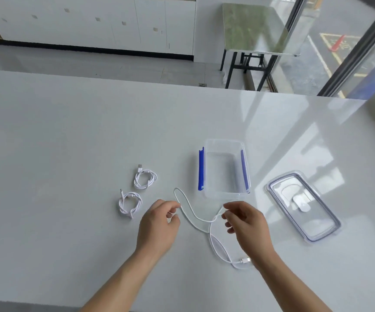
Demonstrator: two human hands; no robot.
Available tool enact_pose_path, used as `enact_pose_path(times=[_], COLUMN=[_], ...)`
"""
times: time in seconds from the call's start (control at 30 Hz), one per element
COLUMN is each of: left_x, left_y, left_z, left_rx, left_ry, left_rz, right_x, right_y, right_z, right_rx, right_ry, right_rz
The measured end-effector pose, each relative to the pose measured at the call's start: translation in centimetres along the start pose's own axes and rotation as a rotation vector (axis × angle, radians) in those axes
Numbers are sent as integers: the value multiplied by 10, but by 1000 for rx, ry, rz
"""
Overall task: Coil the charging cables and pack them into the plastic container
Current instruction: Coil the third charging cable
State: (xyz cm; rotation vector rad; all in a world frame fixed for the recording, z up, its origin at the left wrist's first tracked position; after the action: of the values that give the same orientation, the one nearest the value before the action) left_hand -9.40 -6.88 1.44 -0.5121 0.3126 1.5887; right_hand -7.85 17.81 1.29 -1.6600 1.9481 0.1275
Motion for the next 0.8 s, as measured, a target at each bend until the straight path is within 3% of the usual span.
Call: enact_pose_path(times=[0.17, 0.37, 0.47, 0.53, 0.67, 0.8], left_x=[41, 89, 108, 107, 94, 82], left_y=[-11, -24, -11, -5, 4, 11], left_z=[28, 77, 68, 68, 50, 28], left_rx=[141, 593, 570, 549, 398, 280], left_ry=[83, 570, 817, 862, 800, 563], left_rz=[-73, -132, -219, -240, -251, -197], right_x=[-49, -42, -44, -37, -12, -7], right_y=[-8, -10, -14, -19, -34, -31], right_z=[49, 71, 70, 79, 101, 105], right_rx=[81, 30, -32, -37, -152, -297], right_ry=[-135, -525, -763, -899, -972, -962], right_rz=[117, 16, 46, -52, -307, -194])
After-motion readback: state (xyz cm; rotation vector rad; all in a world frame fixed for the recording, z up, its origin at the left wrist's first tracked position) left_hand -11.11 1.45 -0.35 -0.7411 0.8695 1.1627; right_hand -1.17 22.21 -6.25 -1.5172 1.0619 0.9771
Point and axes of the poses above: each hand's wrist, its own y-axis towards the middle knuckle, its own x-axis out of the palm, z = x × y, the point moved 10 cm from there along y, towards the middle knuckle, and after that the axes turned 10 degrees about -y, right-handed, at the moved point
